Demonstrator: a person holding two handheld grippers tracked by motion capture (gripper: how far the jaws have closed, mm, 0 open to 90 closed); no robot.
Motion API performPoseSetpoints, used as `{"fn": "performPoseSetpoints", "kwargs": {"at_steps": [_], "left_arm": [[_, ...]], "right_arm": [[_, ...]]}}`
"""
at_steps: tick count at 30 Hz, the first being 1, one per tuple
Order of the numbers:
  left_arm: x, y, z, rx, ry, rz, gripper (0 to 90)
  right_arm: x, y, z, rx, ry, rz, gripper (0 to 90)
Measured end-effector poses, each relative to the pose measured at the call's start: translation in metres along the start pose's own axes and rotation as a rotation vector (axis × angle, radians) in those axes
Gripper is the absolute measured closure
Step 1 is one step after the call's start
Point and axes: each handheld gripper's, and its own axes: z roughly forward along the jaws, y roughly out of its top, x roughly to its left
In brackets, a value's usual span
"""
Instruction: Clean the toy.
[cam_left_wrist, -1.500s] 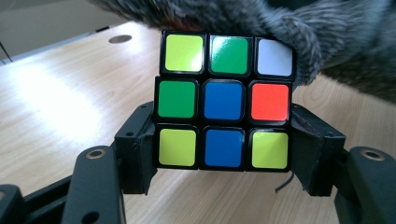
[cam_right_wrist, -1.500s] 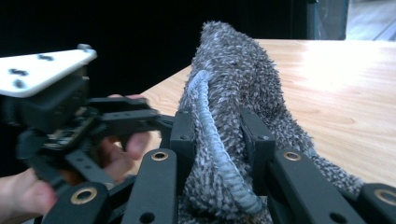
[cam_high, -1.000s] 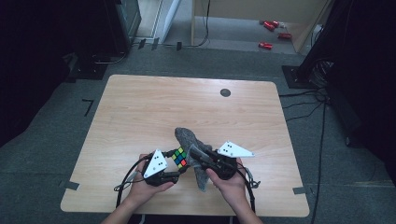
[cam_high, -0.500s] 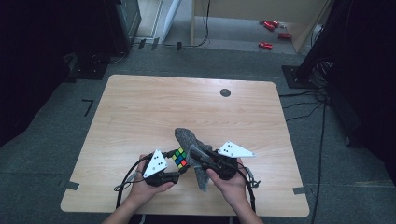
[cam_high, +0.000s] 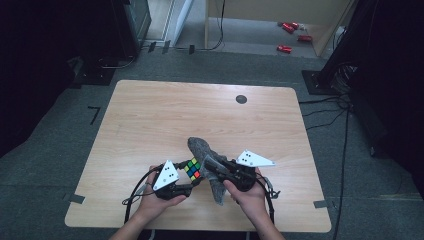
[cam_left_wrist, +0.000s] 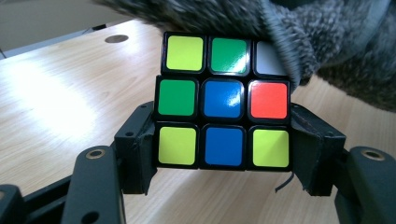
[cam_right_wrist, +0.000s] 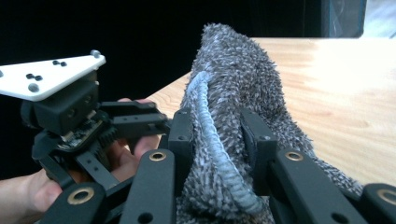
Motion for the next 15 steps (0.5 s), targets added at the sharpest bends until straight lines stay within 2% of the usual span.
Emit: {"fn": "performPoseSetpoints", "kwargs": {"at_steps": [3, 4, 8, 12, 15], "left_arm": [[0.001, 0.002, -0.005, -0.026, 0.008, 0.004, 35.1], [0.002, 0.003, -0.007, -0.036, 0.013, 0.002, 35.1], [0.008, 0.000, -0.009, -0.042, 0.029, -0.041, 35.0], [0.005, -0.003, -0.004, -0.019, 0.034, -0.048, 35.0], [0.001, -0.004, -0.001, -0.011, 0.023, -0.045, 35.0]], "right_arm": [[-0.004, 0.000, 0.000, -0.017, -0.001, 0.029, 69.7], [-0.009, -0.002, -0.001, -0.015, -0.015, 0.044, 69.7], [-0.020, -0.009, 0.000, 0.014, -0.052, 0.068, 69.8], [-0.017, -0.010, 0.003, 0.036, -0.058, 0.048, 69.8], [-0.008, -0.005, 0.000, 0.023, -0.028, 0.021, 69.6]]}}
